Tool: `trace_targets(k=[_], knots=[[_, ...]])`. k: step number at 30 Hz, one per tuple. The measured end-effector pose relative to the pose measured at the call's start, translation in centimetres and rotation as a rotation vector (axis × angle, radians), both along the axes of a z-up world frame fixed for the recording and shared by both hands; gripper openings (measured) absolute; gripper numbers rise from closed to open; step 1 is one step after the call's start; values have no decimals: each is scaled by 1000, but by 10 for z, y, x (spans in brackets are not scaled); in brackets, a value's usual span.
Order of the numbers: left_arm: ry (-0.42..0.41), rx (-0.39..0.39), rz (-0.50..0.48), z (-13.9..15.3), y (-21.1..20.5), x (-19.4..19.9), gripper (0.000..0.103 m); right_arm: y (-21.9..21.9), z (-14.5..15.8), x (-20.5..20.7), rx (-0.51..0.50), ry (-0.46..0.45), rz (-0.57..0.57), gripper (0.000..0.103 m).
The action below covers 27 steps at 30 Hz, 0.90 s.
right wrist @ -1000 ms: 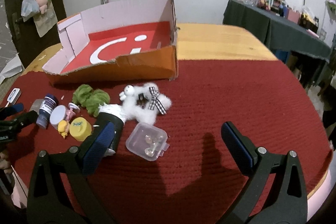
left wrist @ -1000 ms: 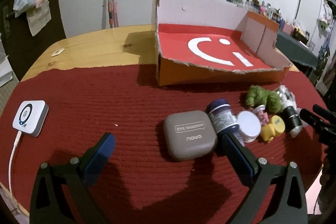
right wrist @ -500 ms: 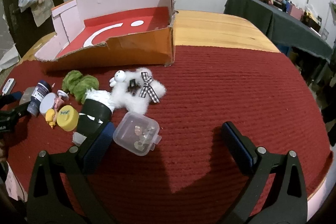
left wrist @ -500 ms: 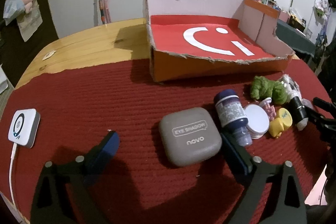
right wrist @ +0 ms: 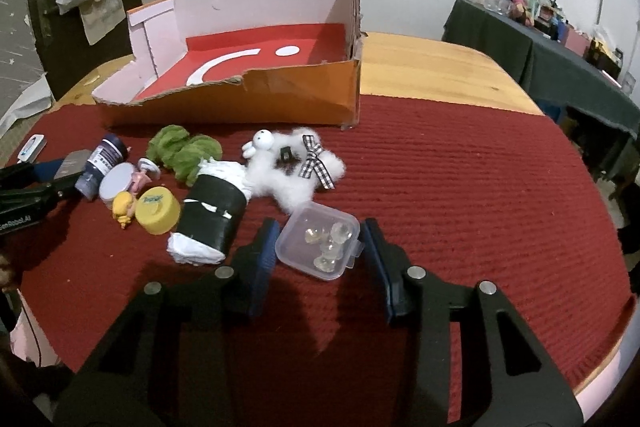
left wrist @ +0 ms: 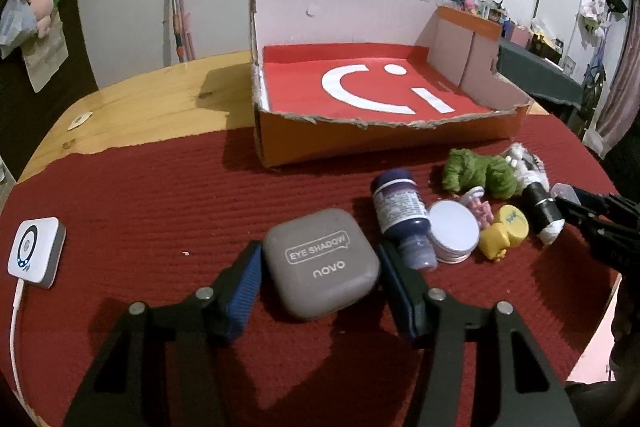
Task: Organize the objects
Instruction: 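Grasp the grey eye shadow case with the left gripper while the right grasps the clear coin box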
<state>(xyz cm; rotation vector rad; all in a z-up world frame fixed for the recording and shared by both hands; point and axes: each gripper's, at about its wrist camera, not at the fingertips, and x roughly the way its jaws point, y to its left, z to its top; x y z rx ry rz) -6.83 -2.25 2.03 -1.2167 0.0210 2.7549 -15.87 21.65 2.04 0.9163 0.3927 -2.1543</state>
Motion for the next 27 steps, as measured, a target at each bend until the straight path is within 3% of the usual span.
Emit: trace_targets(k=[5, 15, 27], knots=[[61, -24, 4, 16, 2, 10, 60, -2, 11, 7, -13, 32, 30, 41], [93, -28, 7, 28, 2, 15, 60, -2, 22, 7, -43, 26, 43, 41], [216, -29, -48, 81, 7, 10, 60, -13, 81, -3, -122, 135, 105, 41]])
